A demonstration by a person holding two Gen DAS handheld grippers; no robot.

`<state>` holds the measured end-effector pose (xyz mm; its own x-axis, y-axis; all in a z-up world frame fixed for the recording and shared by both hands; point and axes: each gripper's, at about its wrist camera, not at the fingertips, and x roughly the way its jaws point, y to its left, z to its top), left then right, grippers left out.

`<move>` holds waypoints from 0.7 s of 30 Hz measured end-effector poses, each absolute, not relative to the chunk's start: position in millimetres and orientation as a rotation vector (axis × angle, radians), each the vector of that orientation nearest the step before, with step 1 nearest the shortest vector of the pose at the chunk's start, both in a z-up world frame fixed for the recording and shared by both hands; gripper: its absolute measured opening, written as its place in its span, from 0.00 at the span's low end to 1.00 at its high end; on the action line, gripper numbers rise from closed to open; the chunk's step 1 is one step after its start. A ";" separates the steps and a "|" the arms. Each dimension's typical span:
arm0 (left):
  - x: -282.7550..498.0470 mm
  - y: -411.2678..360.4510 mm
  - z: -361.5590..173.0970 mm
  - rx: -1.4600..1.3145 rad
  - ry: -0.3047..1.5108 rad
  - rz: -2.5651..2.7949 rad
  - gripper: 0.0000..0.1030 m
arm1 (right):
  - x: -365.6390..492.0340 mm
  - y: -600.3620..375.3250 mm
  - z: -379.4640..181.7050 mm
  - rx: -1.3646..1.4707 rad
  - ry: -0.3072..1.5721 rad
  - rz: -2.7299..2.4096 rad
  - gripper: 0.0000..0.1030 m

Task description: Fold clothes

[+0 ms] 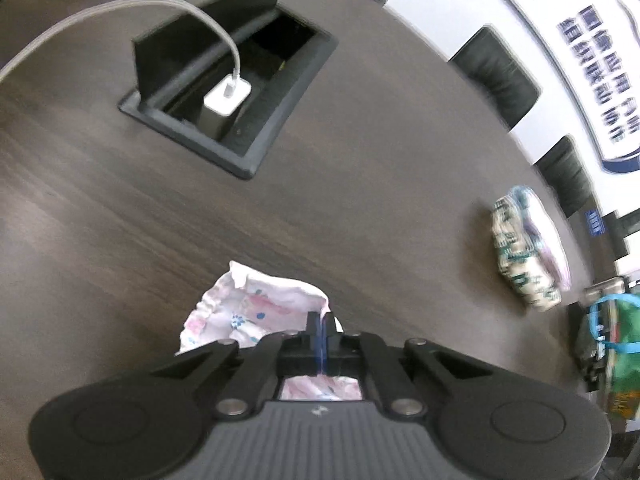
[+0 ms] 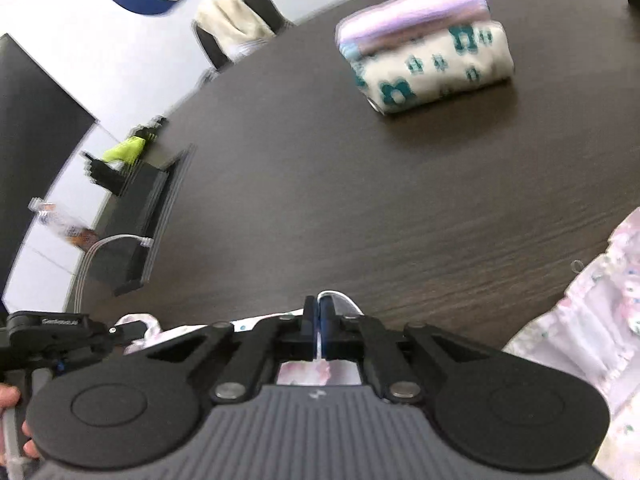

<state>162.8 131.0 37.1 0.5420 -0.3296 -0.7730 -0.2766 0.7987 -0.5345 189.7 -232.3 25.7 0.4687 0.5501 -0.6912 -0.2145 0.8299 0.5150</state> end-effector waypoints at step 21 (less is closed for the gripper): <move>-101.4 87.8 11.0 -0.622 0.710 -0.096 0.19 | -9.3 -325.5 18.8 0.350 0.822 0.530 0.08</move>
